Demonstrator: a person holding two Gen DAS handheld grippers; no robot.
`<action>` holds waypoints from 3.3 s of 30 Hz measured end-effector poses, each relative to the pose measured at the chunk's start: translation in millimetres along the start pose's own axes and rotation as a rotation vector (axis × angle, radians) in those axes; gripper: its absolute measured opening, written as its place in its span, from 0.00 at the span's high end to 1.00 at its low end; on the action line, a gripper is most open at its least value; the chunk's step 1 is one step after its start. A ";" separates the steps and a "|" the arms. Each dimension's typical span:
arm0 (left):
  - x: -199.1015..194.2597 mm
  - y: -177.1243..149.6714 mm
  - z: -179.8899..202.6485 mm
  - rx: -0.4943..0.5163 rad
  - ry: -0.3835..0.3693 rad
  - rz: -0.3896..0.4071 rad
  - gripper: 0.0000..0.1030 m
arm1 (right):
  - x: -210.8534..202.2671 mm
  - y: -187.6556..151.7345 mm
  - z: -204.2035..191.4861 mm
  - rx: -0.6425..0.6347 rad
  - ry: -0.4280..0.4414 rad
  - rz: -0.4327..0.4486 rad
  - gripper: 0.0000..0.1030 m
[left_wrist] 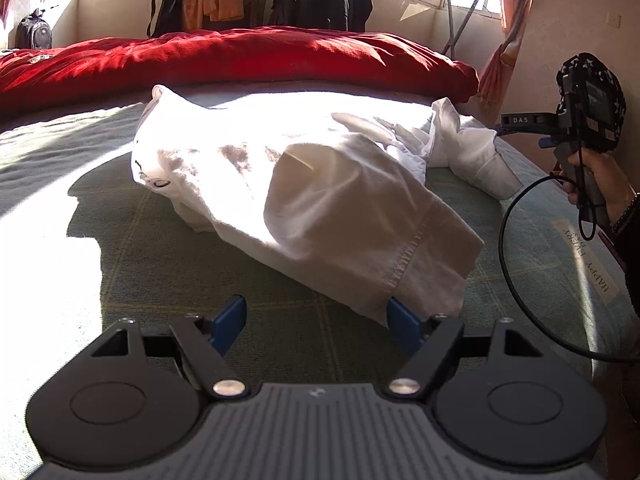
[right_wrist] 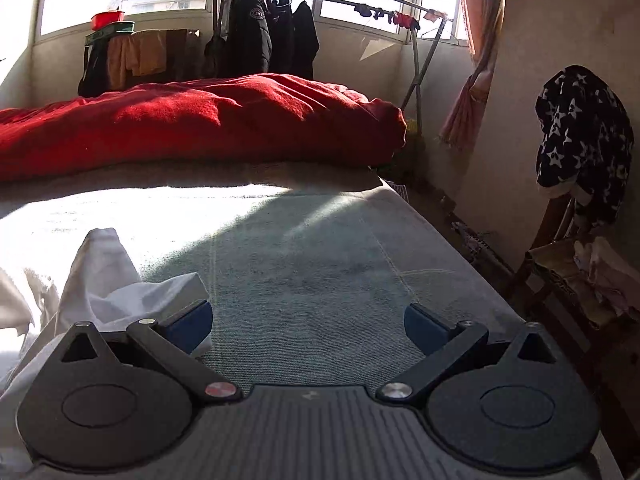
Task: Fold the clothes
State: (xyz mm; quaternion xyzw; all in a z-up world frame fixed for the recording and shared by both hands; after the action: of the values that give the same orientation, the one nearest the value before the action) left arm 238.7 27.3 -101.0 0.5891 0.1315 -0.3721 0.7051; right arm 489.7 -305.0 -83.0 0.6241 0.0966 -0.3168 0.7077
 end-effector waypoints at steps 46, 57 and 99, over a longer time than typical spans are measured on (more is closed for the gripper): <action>-7.4 5.6 14.2 0.099 -0.007 0.011 0.21 | 39.7 -5.4 -57.5 -0.417 -0.079 -0.027 0.00; -0.1 8.6 24.6 0.122 -0.011 -0.002 0.21 | 48.0 45.6 16.2 -0.046 -0.086 0.042 0.00; -2.3 4.6 52.8 0.169 -0.035 -0.019 0.21 | 98.8 -56.5 207.3 -0.347 -0.527 -0.399 0.00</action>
State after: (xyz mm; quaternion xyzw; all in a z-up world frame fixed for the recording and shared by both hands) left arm 226.9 -20.7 -81.9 0.6386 0.0926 -0.3988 0.6516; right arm 481.0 -534.3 -140.1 0.3607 0.0832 -0.5773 0.7278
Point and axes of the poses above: each gripper's, at about its wrist camera, not at the fingertips, and x roughly the way its jaws point, z to its right, y to its top, the point moved 10 cm from there along x, roughly the way its jaws point, and after that the axes turned 13 degrees about -y, right-handed, at the moved point
